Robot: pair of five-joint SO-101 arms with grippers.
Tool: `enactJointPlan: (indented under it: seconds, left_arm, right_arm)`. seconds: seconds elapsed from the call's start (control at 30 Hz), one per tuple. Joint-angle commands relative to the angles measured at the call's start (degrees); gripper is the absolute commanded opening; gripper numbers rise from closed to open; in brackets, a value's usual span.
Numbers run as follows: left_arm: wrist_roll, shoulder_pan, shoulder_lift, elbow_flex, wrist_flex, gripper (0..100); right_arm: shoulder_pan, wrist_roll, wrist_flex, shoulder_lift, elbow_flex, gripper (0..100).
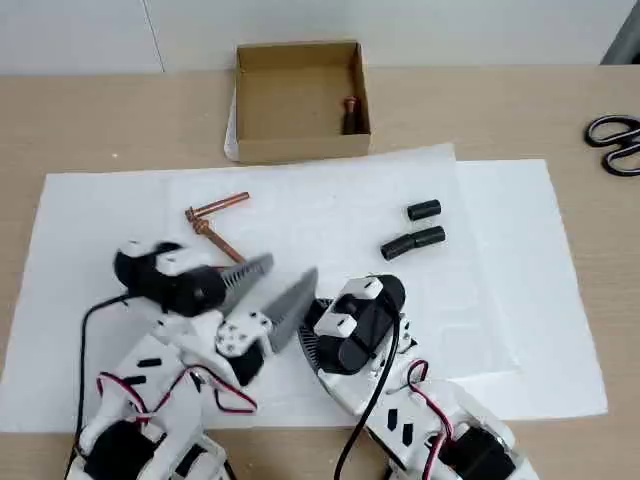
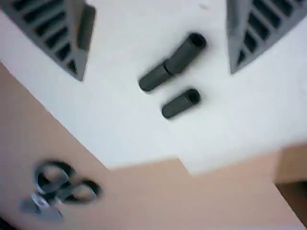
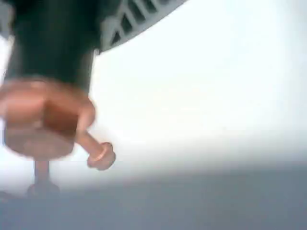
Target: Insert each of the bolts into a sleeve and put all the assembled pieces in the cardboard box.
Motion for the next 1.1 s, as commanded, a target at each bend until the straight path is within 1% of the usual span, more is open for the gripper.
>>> enactJointPlan:
  seconds: [0.0,0.1,0.13,0.2,0.33,0.43,0.57,0.77,0.83,0.93,1.07]
  left_arm:
    - [-0.62,-3.96,6.86,-6.11,-7.03,19]
    - [-0.09,-6.86,15.12,-11.65,-11.52,19]
    - [1.23,-8.09,18.11,-13.76,-12.13,19]
    - [4.22,-10.46,24.62,-18.33,-12.4,19]
    - [8.26,-15.12,39.03,-27.82,-12.13,18]
    - [8.88,-17.14,48.44,-36.26,-9.49,18]
    - [8.7,-17.41,59.52,-46.55,-4.57,18]
    - [6.33,-16.79,69.71,-59.12,0.7,18]
    - [6.33,-16.79,71.82,-61.41,1.58,18]
    - [6.33,-16.79,74.2,-63.16,3.69,18]
    - [6.33,-17.23,75.6,-64.66,4.4,13]
  right_arm:
    - [0.4,0.09,-2.15,-0.4,-0.18,0.4]
    - [0.57,0.09,-1.89,-0.4,-0.18,0.4]
    - [1.01,0.09,-1.71,-0.4,-0.09,0.4]
    - [2.51,0.09,-1.71,-0.31,-0.09,0.4]
    - [8.04,0.09,-2.15,-0.31,1.23,0.4]
    - [13.14,0.09,-2.42,-0.31,2.37,0.4]
    - [17.98,0.09,-4.7,-0.22,4.13,0.4]
    - [22.9,0.09,-4.26,0.48,4.31,0.4]
    - [24.13,0.09,-4.26,3.56,3.96,0.4]
    - [25.27,-0.44,-5.32,12.18,1.14,0.3]
    - [25.71,-2.29,-7.43,28.97,-10.02,0.3]
